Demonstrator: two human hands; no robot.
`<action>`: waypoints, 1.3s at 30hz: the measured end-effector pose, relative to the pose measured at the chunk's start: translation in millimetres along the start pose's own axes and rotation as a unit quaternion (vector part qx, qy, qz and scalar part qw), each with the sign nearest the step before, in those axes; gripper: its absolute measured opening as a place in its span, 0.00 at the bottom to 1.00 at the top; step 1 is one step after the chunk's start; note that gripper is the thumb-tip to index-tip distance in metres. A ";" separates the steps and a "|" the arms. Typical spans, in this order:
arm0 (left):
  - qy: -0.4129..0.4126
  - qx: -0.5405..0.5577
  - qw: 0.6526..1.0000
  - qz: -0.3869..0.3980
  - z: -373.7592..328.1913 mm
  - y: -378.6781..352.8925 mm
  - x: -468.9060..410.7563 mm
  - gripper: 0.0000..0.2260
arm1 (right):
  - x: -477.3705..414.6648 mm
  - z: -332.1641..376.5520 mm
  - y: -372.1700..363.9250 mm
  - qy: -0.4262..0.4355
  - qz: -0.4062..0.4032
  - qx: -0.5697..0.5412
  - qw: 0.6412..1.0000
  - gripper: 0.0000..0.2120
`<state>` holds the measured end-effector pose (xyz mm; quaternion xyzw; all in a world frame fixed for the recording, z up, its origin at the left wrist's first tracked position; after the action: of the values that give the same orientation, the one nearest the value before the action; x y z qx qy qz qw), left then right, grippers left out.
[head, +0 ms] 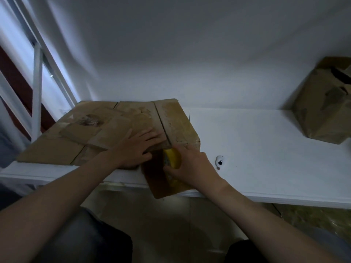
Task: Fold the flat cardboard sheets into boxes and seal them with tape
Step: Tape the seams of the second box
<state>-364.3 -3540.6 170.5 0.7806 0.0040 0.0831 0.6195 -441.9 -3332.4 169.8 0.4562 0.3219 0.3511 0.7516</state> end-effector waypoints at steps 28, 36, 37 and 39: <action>-0.040 0.147 0.986 -0.062 -8.5 -21.9 14.2 0.31 | 12.2 33.8 22.1 -0.062 0.049 0.088 0.993 0.19; 0.051 0.306 0.943 -0.118 -14.1 -27.4 26.6 0.38 | -23.5 -40.0 1.7 -0.200 0.078 -0.213 0.953 0.30; 0.048 0.299 0.947 -0.110 -15.6 -27.8 26.8 0.38 | -24.3 -36.4 -0.5 -0.188 0.080 -0.230 0.951 0.30; 0.037 0.285 0.953 -0.101 -17.7 -27.2 27.8 0.36 | -24.0 -32.3 -2.3 -0.173 0.081 -0.242 0.951 0.29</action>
<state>-336.6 -3514.2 151.5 0.9165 0.1293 0.0448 0.3759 -480.4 -3338.0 159.5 0.3387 0.0545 0.3943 0.8525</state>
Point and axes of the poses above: each hand's wrist, its own x-axis away from the middle knuckle, its own y-axis out of the back of the hand, z = x × y, the point moved 3 cm from there along -x, towards the middle knuckle, and after that the axes turned 9 degrees about x, right-handed, at the moved point
